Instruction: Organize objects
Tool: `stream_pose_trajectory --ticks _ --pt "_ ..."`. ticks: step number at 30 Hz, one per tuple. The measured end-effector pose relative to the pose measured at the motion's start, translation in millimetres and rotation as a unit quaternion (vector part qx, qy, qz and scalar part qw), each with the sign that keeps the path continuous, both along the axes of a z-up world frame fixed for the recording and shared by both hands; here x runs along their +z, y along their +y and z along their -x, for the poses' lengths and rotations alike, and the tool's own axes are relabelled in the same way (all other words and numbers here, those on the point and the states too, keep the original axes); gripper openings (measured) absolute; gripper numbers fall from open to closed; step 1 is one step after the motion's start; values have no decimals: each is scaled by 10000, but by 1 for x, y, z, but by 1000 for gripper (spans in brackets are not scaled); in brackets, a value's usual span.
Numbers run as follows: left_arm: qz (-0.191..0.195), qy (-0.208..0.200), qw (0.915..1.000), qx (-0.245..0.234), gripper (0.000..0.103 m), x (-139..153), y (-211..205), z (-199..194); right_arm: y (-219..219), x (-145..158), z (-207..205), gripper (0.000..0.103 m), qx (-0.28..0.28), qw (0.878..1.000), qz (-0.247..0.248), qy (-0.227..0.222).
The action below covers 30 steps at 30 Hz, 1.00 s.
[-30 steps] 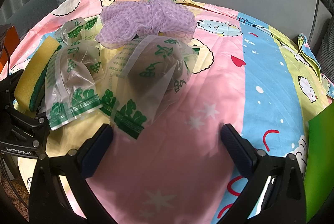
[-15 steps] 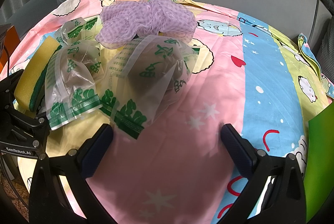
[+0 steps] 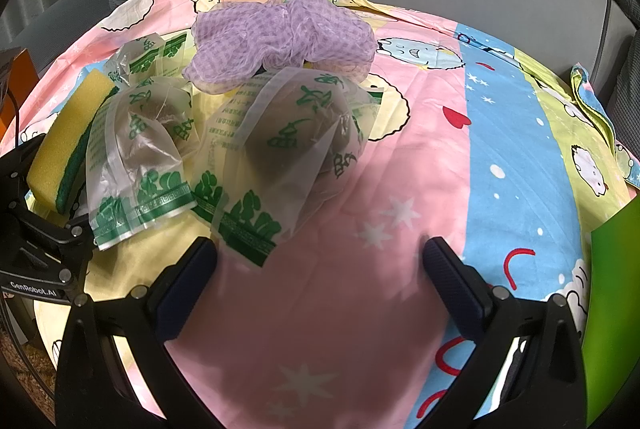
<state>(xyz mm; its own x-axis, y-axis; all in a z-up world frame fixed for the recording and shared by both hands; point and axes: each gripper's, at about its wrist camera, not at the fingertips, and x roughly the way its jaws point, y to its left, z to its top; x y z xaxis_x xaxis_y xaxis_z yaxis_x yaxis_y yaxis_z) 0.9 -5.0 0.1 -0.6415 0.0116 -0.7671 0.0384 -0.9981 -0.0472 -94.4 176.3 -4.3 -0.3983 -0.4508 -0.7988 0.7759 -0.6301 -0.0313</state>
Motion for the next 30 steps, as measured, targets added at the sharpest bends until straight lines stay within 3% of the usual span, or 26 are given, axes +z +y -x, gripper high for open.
stream_pose_trajectory --ticks 30 --pt "-51 18 10000 2 103 -1 -3 -1 0 0 0 103 1 10000 -1 0"
